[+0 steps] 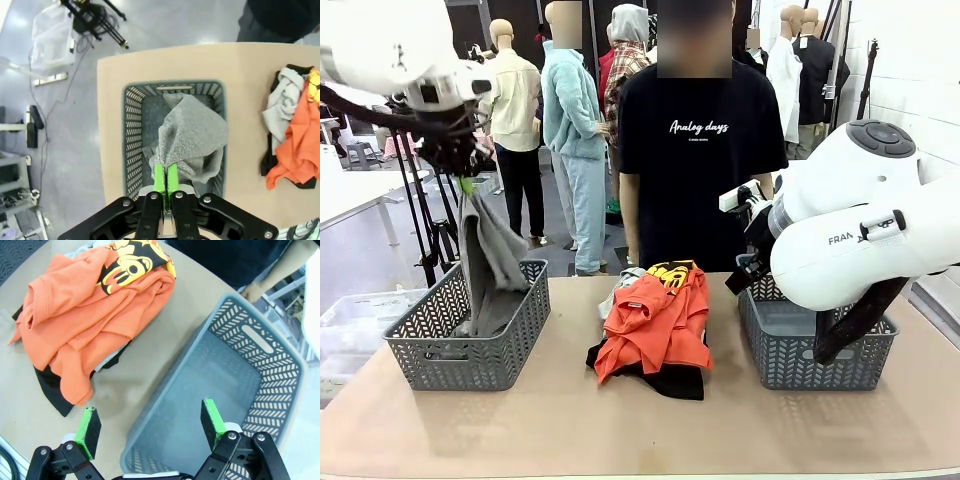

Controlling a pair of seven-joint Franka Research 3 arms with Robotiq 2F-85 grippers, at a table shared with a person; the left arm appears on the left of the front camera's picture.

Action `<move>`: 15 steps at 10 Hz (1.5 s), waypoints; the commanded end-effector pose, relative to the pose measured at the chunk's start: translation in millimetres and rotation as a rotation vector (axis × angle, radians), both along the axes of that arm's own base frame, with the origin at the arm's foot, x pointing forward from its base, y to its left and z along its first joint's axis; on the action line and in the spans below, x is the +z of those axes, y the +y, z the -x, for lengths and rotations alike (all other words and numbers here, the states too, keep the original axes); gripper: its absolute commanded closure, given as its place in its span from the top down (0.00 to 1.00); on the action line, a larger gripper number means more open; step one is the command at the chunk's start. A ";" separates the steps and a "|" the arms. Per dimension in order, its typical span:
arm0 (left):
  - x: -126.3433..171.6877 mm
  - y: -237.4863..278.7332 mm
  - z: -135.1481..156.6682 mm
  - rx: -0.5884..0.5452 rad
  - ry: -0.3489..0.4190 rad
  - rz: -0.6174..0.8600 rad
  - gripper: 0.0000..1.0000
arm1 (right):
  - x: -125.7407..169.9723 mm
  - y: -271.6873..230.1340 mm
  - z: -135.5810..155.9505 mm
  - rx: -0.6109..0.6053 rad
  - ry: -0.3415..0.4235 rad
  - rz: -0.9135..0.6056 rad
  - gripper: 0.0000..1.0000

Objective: Sort the tops and bottoms.
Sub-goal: Sort the clothes according to human instructions.

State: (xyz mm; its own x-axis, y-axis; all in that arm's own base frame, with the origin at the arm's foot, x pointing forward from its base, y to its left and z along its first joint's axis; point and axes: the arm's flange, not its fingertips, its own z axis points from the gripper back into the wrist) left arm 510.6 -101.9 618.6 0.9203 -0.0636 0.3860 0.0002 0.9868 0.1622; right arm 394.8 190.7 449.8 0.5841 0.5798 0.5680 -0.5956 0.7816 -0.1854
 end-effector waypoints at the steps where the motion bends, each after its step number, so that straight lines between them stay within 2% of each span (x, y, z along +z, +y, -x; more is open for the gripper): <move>1: -35.9 26.2 -1.9 0.086 -0.022 -0.005 0.00 | -0.5 -0.2 -0.4 0.000 -0.004 -0.005 1.00; 2: -56.4 35.9 -6.5 0.088 0.048 0.033 0.00 | -0.5 -0.2 -0.4 0.000 -0.004 -0.005 1.00; 3: -81.4 40.2 -5.6 0.022 0.121 0.172 0.00 | -0.5 -0.2 -0.4 0.000 -0.004 -0.005 1.00; 4: -98.3 42.9 -4.5 0.025 0.158 0.259 0.00 | -0.5 -0.2 -0.4 0.000 -0.004 -0.005 1.00; 7: -116.5 47.8 0.3 0.069 0.215 0.256 0.00 | -0.5 -0.2 -0.4 0.000 -0.004 -0.005 1.00; 10: -111.5 49.7 0.7 0.101 0.215 0.186 0.59 | -0.5 -0.2 -0.4 0.000 -0.004 -0.005 1.00; 15: -118.8 48.8 -0.8 0.081 0.213 0.226 0.59 | -0.5 -0.2 -0.4 0.000 -0.004 -0.005 1.00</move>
State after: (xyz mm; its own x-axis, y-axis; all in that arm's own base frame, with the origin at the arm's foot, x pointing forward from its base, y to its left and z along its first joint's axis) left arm 511.7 -54.2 499.6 0.9813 0.0747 0.1772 -0.0664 0.9964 -0.0528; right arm 394.9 190.6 449.7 0.5842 0.5797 0.5680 -0.5954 0.7817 -0.1854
